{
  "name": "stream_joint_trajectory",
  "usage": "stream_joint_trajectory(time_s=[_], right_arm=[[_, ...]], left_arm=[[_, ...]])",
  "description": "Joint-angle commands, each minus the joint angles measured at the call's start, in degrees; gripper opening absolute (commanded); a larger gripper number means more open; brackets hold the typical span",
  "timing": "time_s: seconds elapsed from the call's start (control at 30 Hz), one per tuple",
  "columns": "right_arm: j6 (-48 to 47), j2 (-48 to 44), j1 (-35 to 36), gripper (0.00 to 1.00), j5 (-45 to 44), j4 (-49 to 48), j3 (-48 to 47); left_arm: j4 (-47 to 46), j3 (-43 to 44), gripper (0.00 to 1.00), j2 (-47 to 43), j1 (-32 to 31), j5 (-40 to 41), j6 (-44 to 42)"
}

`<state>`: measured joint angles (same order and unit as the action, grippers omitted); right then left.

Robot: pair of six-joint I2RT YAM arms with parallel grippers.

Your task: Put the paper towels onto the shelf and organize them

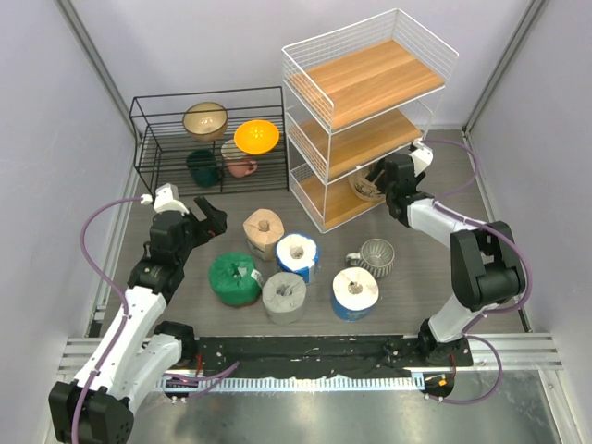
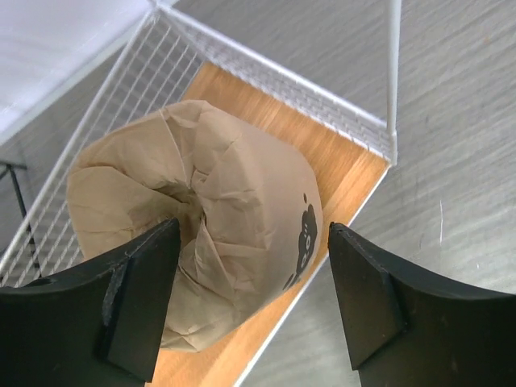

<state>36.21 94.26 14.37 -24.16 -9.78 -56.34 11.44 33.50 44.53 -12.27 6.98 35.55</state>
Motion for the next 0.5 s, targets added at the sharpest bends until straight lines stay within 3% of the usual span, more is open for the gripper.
stream_joint_trajectory(time_s=[0.0, 0.23, 0.47], right_arm=[[-0.2, -8.3, -0.2, 0.79, 2.4, -7.8, 4.6], [-0.9, -23.2, -0.5, 0.82, 5.0, -12.1, 14.1], [-2.3, -26.0, -0.7, 0.84, 4.7, -10.8, 15.2]], left_arm=[[-0.4, 0.3, 1.0, -0.5, -0.1, -0.4, 0.0], [0.2, 0.7, 1.0, -1.2, -0.2, -0.3, 0.0], [0.5, 0.8, 1.0, -1.2, -0.1, -0.7, 0.3]])
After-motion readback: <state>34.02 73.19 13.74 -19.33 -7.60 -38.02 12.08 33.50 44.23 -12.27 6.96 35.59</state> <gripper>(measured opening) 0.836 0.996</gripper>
